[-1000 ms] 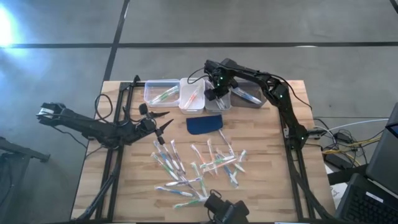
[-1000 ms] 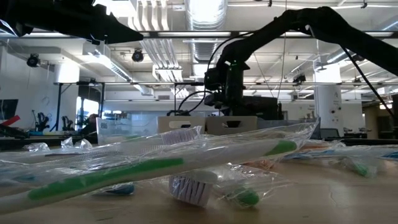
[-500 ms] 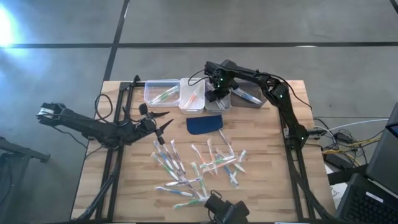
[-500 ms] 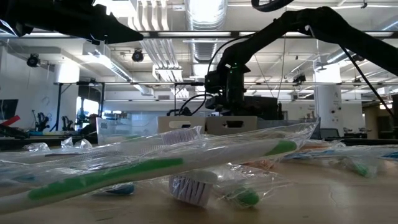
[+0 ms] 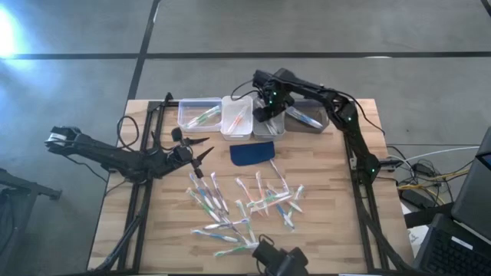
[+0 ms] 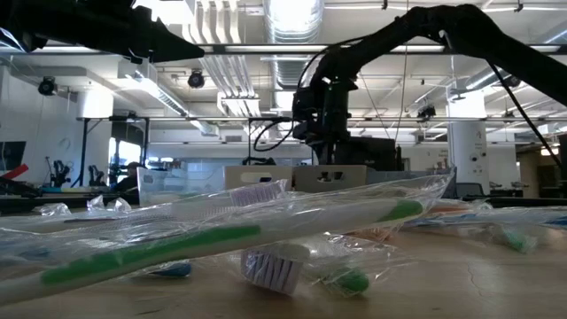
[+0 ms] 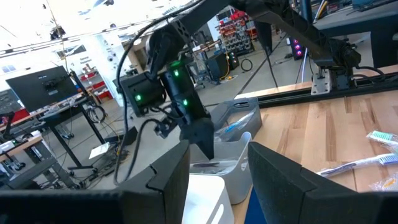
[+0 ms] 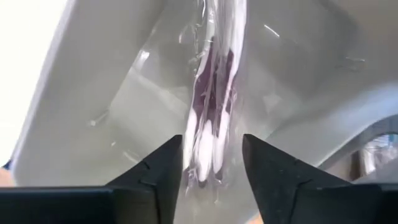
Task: Pick & Place Toothbrushes
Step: Put the orange toothbrush into the white bin
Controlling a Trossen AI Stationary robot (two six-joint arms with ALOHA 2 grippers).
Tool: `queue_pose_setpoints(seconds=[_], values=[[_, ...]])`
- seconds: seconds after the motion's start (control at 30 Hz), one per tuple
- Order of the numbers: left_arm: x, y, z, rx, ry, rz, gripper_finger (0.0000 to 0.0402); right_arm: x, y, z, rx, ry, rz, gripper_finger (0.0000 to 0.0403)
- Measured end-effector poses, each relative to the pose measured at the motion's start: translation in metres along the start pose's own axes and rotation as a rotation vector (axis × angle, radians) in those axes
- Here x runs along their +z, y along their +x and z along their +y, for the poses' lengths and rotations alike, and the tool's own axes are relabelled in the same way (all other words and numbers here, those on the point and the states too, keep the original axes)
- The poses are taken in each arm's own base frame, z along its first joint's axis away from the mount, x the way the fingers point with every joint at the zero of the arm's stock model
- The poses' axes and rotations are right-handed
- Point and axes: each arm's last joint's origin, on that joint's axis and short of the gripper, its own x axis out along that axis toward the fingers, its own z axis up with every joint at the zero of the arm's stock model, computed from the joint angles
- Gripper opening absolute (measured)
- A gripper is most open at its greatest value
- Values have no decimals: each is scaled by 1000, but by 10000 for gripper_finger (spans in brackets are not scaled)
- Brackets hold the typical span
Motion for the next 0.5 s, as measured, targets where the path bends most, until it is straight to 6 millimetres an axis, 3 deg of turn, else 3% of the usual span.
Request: queue_pose_setpoints(seconds=[0.27, 0.5], values=[[0, 0, 0, 0, 0, 0, 168, -12, -27, 5, 9, -34, -29, 201], [0, 0, 0, 0, 1, 1, 167, -27, -61, 19, 26, -127, -120, 191]])
